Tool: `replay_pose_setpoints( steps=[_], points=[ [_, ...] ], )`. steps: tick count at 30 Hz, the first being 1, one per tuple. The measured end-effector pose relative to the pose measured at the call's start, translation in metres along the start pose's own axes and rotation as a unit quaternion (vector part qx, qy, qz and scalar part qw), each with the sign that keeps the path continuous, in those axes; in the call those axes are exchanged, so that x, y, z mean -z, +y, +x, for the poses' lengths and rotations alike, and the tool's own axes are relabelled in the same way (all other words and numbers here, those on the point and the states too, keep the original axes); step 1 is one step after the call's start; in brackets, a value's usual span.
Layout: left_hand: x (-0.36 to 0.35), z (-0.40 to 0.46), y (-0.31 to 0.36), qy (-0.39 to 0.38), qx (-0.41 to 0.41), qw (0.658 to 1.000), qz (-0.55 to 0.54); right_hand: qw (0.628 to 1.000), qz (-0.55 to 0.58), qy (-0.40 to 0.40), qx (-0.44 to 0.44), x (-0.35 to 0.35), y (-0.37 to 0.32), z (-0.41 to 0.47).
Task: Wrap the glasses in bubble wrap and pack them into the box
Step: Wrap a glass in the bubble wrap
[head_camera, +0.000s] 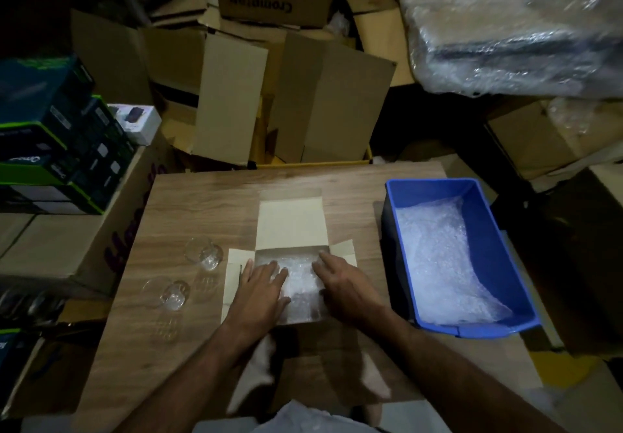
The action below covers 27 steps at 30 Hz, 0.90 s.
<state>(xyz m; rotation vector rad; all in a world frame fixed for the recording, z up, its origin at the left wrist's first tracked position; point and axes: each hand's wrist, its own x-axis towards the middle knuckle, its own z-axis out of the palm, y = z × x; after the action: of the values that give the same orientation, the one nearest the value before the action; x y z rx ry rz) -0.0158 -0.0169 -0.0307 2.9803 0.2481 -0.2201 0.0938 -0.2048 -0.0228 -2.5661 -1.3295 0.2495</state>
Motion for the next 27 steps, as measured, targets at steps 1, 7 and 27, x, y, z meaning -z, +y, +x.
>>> replay_pose_setpoints(
  steps=[1, 7, 27],
  points=[
    [0.001, 0.000, 0.005, 0.005, 0.005, 1.000, -0.015, 1.000, 0.007, 0.019, -0.001, 0.006, 0.002, -0.006],
    [0.011, 0.013, 0.048, 0.036, 0.008, 0.995, -0.096, 0.995, 0.053, 0.075, -0.042, 0.022, 0.032, -0.036],
    [0.000, 0.103, 0.230, 0.048, -0.114, 0.981, -0.148, 0.951, 0.079, -0.155, -0.255, 0.059, 0.195, -0.146]
  ],
)
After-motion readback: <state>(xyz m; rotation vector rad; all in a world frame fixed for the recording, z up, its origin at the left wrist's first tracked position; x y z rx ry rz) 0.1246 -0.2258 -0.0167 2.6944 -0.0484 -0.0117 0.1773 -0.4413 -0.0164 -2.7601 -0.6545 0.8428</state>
